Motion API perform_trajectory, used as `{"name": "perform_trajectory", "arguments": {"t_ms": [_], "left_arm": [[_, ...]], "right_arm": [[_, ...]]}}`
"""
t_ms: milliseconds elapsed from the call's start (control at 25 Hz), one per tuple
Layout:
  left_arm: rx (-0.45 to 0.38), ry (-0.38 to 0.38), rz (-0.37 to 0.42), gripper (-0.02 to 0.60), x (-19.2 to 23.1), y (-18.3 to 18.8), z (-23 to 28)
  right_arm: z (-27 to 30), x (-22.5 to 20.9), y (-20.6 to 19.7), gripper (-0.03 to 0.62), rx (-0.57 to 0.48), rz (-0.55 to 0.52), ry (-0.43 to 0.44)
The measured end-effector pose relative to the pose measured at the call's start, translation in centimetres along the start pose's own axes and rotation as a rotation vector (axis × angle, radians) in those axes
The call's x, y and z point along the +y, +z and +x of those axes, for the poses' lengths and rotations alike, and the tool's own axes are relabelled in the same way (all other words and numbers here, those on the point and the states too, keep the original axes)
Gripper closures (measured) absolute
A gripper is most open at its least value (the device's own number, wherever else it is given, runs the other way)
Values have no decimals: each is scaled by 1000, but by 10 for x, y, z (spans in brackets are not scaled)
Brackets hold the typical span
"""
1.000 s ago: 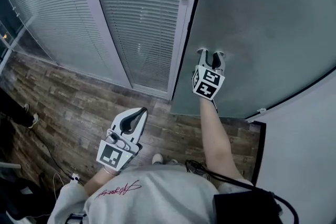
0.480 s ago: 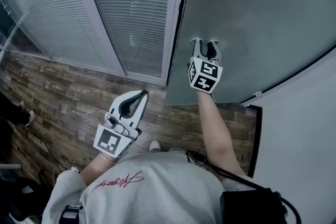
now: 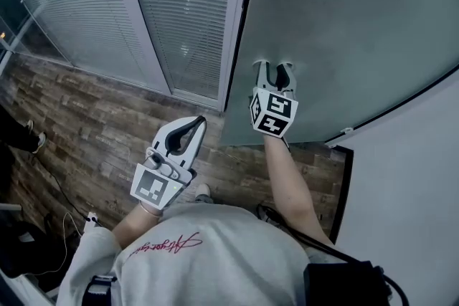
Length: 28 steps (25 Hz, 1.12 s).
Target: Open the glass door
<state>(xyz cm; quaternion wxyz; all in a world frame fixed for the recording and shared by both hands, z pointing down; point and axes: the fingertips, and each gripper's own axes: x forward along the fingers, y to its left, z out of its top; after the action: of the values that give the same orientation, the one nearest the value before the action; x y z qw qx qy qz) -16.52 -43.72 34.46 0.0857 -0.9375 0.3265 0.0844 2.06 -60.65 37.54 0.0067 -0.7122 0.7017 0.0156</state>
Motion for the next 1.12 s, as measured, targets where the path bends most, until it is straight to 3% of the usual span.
{"name": "perform_trajectory", "arguments": {"t_ms": [760,1120], "left_arm": [[-16,131,15,569,-93,23,-31],[-8,149,31,569,-135,31,-57]], "right_arm": [[-103,6,1,464,-8,0,148],[-158,6,5,464,-22,-3,193]]}}
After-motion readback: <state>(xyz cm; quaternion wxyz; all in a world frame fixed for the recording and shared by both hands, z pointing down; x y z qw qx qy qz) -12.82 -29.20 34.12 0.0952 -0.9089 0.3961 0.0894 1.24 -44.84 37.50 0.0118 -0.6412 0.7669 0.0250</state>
